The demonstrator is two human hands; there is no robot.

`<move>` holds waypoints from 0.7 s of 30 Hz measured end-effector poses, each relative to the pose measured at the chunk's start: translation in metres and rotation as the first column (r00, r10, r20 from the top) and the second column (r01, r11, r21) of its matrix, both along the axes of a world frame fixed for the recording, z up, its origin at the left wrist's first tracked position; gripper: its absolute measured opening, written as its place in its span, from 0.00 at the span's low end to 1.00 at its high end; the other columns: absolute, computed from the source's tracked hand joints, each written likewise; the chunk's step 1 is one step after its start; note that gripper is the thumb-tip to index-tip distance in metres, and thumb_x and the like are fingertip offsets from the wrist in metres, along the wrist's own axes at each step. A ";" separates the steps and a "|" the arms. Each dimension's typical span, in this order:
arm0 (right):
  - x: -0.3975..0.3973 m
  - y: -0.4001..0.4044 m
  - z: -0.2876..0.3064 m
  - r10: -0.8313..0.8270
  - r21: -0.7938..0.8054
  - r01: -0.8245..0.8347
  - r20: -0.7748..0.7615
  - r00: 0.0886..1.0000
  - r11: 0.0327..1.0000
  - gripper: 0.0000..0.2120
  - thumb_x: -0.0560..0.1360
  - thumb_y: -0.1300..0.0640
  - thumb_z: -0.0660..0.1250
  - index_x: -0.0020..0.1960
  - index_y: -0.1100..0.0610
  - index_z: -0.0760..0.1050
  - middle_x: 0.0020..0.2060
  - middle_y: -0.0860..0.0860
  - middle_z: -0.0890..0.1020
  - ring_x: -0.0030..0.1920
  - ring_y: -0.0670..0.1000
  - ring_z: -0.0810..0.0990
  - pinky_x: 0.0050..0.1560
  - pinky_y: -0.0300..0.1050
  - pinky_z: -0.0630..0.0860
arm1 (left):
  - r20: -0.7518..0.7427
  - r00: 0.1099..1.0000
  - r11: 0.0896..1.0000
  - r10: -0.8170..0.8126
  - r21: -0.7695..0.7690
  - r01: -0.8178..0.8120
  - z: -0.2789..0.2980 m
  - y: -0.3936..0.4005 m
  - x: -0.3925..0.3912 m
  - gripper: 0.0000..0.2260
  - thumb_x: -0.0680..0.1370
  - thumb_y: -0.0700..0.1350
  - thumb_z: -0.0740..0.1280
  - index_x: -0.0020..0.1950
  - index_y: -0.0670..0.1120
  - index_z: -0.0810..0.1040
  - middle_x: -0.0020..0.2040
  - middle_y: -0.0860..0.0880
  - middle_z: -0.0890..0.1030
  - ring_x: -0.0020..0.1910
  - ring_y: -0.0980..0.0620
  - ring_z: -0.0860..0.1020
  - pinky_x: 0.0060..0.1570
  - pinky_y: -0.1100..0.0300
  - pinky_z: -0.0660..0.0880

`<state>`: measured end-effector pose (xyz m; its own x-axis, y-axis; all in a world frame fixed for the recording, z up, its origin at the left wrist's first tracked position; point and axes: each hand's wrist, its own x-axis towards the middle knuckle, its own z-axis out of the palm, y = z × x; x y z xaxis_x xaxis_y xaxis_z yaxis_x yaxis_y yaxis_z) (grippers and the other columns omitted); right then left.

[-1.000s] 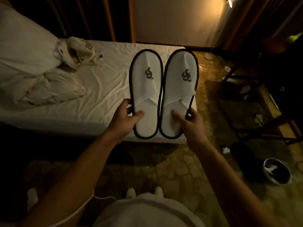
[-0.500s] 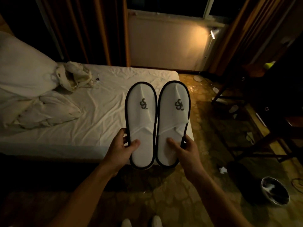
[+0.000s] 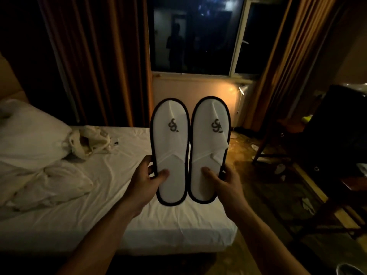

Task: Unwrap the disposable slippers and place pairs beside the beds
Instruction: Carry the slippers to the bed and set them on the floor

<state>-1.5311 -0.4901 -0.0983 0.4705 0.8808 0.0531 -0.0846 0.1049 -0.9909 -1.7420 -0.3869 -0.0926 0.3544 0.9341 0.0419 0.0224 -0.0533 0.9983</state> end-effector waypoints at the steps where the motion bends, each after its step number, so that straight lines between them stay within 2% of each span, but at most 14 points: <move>1: 0.000 0.000 -0.001 -0.009 -0.003 0.009 -0.004 1.000 1.000 0.16 0.74 0.52 0.76 0.60 0.42 0.78 0.53 0.45 0.87 0.53 0.49 0.87 0.47 0.49 0.86 | -0.002 1.000 1.000 0.001 -0.004 -0.001 0.000 -0.001 0.001 0.13 0.79 0.43 0.72 0.60 0.52 0.75 0.57 0.49 0.85 0.54 0.49 0.85 0.53 0.45 0.84; 4: 0.000 -0.002 -0.005 -0.019 -0.009 0.019 -0.018 1.000 1.000 0.15 0.75 0.55 0.76 0.59 0.46 0.80 0.53 0.49 0.88 0.52 0.51 0.88 0.49 0.50 0.86 | -0.014 1.000 1.000 -0.004 0.002 0.004 -0.004 -0.004 0.002 0.13 0.79 0.42 0.72 0.61 0.50 0.74 0.60 0.47 0.83 0.57 0.47 0.83 0.55 0.45 0.83; 7: 0.001 -0.009 -0.017 -0.006 -0.030 0.006 -0.017 1.000 1.000 0.13 0.75 0.55 0.76 0.56 0.45 0.80 0.50 0.45 0.88 0.50 0.49 0.88 0.45 0.45 0.86 | -0.028 1.000 0.999 -0.003 -0.036 0.002 -0.019 -0.010 0.002 0.15 0.79 0.42 0.72 0.63 0.50 0.73 0.60 0.48 0.83 0.57 0.48 0.83 0.54 0.46 0.83; 13: -0.003 -0.021 -0.044 -0.010 -0.116 0.002 -0.074 0.997 0.993 0.14 0.74 0.54 0.77 0.57 0.44 0.80 0.50 0.43 0.88 0.50 0.48 0.88 0.43 0.43 0.85 | -0.048 0.999 0.994 -0.005 -0.113 0.000 -0.053 -0.019 0.000 0.12 0.78 0.45 0.73 0.54 0.61 0.76 0.54 0.53 0.85 0.53 0.52 0.85 0.52 0.47 0.84; 18: -0.001 -0.030 -0.053 -0.055 -0.154 0.028 -0.168 0.984 0.988 0.23 0.66 0.45 0.78 0.60 0.49 0.82 0.53 0.51 0.89 0.51 0.53 0.89 0.49 0.52 0.86 | -0.056 0.998 0.979 0.029 -0.198 -0.040 -0.072 -0.031 -0.001 0.11 0.77 0.48 0.73 0.52 0.64 0.77 0.51 0.57 0.86 0.49 0.54 0.86 0.45 0.51 0.85; 21: -0.007 -0.035 -0.057 0.000 -0.183 -0.039 -0.211 0.978 0.982 0.18 0.68 0.44 0.78 0.56 0.47 0.84 0.53 0.52 0.89 0.52 0.54 0.89 0.49 0.52 0.86 | -0.053 0.998 0.965 0.043 -0.258 -0.055 -0.083 -0.039 0.002 0.11 0.77 0.46 0.73 0.54 0.59 0.77 0.51 0.54 0.86 0.50 0.50 0.86 0.43 0.50 0.85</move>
